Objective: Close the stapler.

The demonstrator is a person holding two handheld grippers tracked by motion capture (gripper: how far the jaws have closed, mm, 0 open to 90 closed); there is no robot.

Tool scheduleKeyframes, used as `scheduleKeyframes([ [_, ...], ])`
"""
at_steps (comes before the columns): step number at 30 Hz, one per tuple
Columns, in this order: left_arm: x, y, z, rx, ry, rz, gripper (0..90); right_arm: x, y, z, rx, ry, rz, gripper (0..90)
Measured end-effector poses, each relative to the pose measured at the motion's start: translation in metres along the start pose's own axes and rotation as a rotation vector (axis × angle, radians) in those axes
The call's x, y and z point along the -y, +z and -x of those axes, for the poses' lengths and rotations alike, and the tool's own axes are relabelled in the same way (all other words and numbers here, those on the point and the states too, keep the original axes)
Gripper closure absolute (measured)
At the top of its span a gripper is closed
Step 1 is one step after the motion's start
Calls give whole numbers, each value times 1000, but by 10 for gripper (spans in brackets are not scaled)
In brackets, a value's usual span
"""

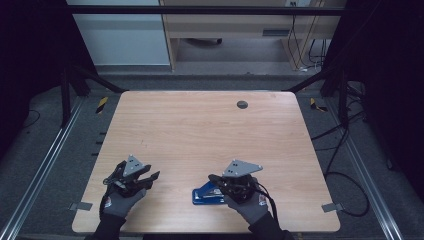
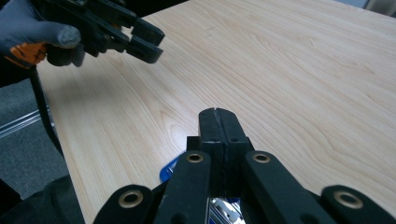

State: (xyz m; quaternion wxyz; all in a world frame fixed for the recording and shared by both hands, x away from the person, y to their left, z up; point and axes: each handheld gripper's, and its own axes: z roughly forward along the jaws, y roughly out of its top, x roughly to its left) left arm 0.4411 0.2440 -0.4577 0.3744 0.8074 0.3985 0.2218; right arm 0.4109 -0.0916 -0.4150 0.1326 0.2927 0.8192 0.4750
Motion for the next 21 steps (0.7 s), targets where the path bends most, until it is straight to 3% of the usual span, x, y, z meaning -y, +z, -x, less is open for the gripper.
scheduleKeyframes([
  [21,0,0,1,3,4,0,564,33,-9,17,24,54,-49,900],
])
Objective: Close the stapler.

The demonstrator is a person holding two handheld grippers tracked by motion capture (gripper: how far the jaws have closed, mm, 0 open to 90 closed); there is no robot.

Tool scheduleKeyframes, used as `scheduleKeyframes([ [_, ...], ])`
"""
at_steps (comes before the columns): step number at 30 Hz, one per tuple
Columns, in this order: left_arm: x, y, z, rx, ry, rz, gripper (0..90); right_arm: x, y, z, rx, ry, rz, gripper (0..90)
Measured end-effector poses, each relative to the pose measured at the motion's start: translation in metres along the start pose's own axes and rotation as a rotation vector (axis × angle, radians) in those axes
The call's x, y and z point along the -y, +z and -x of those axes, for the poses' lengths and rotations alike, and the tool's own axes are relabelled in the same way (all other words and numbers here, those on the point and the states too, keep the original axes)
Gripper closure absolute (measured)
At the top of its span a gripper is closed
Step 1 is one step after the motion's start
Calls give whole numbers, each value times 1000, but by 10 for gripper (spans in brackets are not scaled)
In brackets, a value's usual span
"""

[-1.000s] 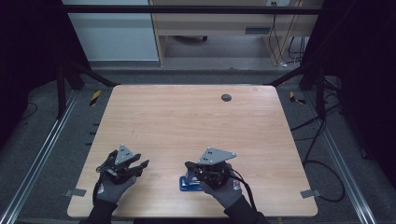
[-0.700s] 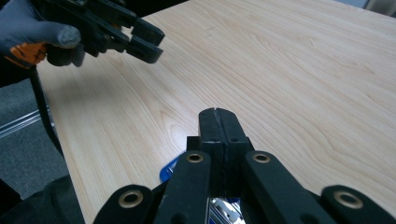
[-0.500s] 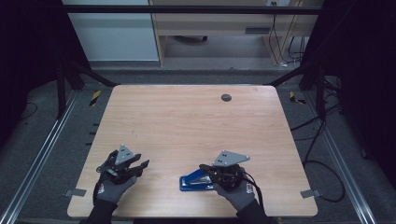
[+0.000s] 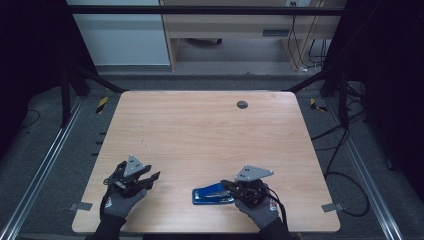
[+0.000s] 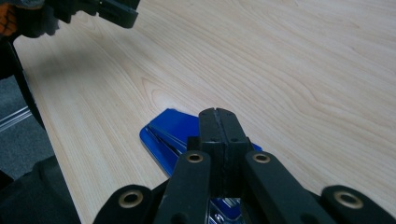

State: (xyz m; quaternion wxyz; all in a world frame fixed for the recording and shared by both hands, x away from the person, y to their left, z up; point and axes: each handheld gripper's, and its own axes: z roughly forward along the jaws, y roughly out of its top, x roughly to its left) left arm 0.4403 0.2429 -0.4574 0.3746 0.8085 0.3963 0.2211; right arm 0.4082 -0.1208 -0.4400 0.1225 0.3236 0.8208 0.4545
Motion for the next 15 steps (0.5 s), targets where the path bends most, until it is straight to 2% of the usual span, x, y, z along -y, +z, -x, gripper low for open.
scheduleKeyframes([
  [11,0,0,2,2,4,-2,562,12,6,6,10,20,-51,900],
  [15,0,0,2,4,6,-2,562,15,3,9,14,27,-46,900],
])
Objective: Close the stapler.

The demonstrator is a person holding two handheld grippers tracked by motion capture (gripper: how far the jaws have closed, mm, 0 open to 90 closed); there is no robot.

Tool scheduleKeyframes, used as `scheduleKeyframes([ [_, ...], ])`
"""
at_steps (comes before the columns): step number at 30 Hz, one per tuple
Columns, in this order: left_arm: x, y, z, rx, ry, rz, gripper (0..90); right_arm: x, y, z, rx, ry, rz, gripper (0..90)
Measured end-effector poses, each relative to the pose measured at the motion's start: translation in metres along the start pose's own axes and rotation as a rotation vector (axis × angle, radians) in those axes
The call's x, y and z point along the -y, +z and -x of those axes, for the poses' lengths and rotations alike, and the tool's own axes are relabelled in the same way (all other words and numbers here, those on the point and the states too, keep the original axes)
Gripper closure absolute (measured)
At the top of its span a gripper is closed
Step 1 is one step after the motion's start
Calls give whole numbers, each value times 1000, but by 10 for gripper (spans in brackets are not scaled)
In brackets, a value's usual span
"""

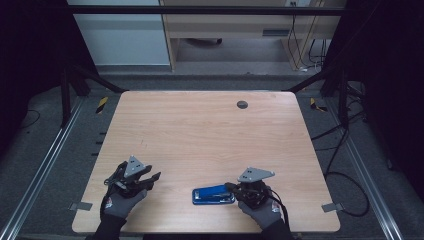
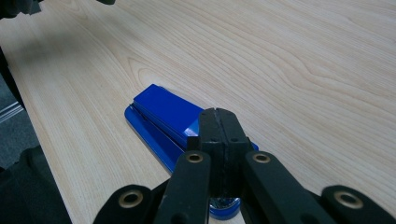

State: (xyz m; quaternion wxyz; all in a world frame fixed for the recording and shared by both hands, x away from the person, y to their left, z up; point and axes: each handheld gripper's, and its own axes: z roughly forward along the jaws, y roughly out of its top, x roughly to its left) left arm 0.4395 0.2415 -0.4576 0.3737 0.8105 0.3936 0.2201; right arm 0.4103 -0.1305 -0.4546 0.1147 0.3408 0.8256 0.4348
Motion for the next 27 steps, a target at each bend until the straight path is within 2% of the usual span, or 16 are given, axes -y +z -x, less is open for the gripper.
scheduleKeyframes([
  [8,0,0,1,1,5,-2,561,3,-2,1,2,13,0,900],
  [14,0,0,2,3,6,-3,561,7,2,4,11,25,-23,900],
  [22,0,1,3,5,6,-3,560,8,2,5,-7,43,-21,900],
  [27,0,1,4,6,5,-3,558,8,2,3,0,29,-21,900],
])
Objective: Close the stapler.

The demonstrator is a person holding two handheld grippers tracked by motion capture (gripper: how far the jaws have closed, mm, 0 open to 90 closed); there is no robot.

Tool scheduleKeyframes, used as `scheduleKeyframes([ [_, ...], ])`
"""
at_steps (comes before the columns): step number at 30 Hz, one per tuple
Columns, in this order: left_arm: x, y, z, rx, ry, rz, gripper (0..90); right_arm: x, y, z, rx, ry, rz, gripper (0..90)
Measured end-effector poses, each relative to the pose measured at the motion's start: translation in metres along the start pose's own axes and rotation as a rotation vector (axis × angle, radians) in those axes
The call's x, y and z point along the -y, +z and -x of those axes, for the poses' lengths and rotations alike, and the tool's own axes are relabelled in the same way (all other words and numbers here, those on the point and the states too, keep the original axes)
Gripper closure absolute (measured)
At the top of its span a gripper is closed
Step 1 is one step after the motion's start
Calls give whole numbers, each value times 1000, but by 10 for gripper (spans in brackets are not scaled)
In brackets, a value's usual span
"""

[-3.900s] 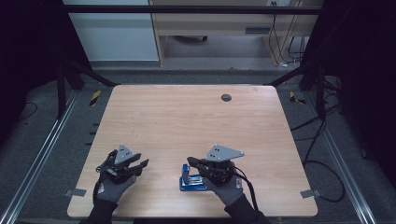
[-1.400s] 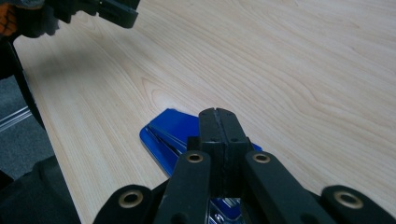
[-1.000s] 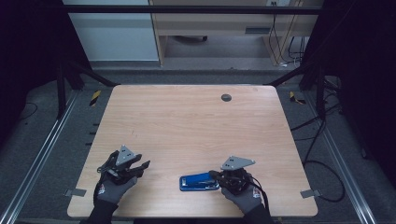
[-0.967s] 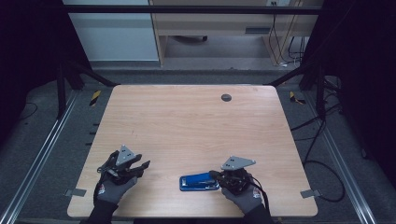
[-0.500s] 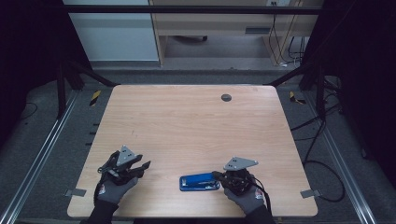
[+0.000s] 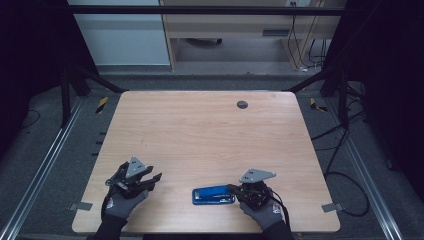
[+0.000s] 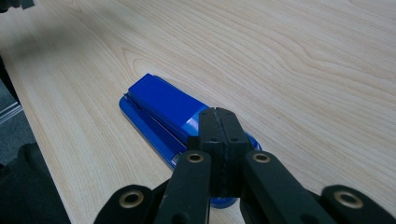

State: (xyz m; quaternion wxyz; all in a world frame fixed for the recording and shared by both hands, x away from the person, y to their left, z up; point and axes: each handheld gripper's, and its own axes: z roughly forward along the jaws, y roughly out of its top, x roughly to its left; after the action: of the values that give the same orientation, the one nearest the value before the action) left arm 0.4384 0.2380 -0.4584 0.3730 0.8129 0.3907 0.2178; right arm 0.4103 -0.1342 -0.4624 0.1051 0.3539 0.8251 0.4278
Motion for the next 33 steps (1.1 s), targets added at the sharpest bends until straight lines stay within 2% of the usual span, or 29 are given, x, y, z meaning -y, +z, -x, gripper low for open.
scheduleKeyframes([
  [9,0,0,-1,3,-1,1,554,1,2,-2,20,-26,-4,900],
  [11,0,0,-1,3,-2,4,549,0,1,-3,16,-30,16,894],
  [12,0,0,-1,4,-2,4,548,-1,-1,-3,2,-32,47,878],
  [14,0,1,0,5,-1,2,544,-3,-3,-5,19,-44,47,871],
  [15,0,1,0,5,-1,2,544,-3,-4,-4,20,-43,64,868],
  [19,0,1,0,6,-2,4,542,-5,-11,2,30,-15,103,838],
  [25,0,1,-1,5,-3,2,537,-3,-26,24,116,33,137,758],
  [28,1,1,-1,4,-3,1,533,2,-33,39,191,45,141,694],
  [33,2,3,-3,6,-8,-5,523,13,-41,66,286,108,136,585],
])
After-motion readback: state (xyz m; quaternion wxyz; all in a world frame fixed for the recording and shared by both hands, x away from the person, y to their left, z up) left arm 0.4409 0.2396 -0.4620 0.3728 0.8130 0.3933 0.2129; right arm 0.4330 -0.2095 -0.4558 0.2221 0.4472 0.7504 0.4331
